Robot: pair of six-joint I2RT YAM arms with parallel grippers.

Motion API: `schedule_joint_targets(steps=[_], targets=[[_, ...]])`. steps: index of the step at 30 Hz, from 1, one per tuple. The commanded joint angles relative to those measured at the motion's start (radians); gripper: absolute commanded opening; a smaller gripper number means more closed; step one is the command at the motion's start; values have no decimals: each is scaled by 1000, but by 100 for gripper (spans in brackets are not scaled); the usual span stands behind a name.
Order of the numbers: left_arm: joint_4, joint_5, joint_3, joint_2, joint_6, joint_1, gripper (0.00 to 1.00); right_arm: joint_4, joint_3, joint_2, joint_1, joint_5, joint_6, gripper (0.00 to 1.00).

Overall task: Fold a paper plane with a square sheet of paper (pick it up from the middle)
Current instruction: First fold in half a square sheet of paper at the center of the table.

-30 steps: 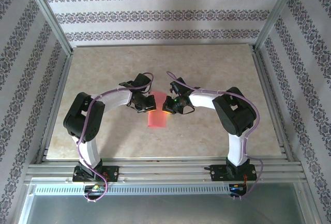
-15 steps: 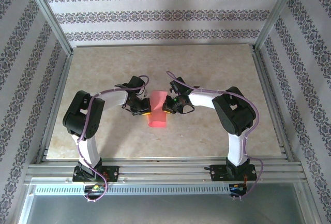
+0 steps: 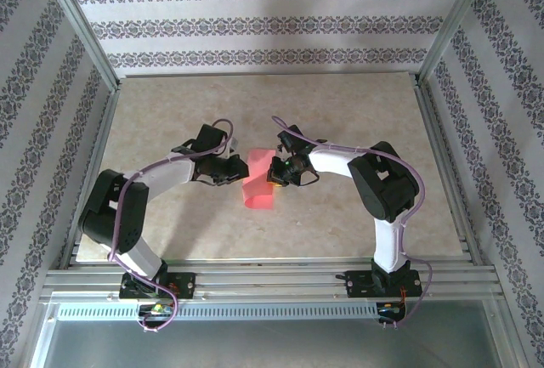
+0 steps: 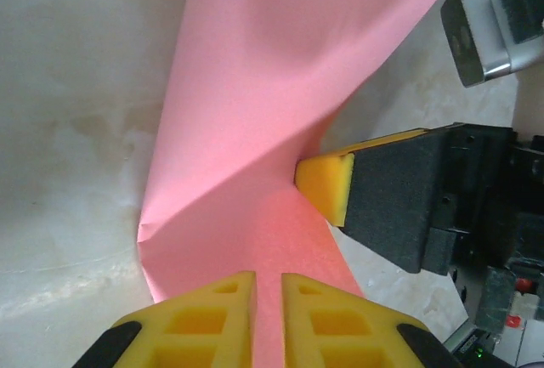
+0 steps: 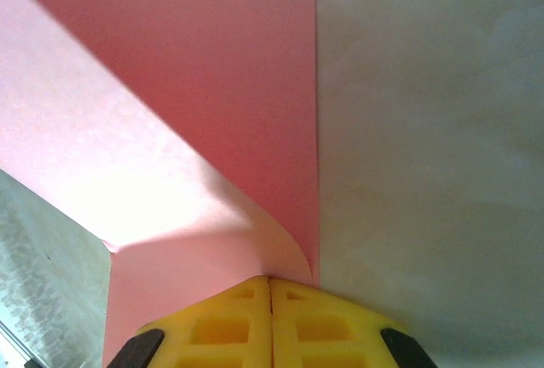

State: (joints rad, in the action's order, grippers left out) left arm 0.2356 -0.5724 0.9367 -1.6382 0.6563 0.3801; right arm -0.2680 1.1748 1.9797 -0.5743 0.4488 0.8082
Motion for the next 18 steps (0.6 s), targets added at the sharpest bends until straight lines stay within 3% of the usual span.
schedule_joint_targets(steps=[1,7,18], targets=[[-81,-42,-27,-57,71,17,15,-159,-36,94,-11,-148,-19,6],[-40,-43,-35,-120,55,20,14,-180,-25,107,-13,-168,-15,2],[82,3,-118,-95,-72,21,12,-206,-9,125,-17,-193,-20,0]])
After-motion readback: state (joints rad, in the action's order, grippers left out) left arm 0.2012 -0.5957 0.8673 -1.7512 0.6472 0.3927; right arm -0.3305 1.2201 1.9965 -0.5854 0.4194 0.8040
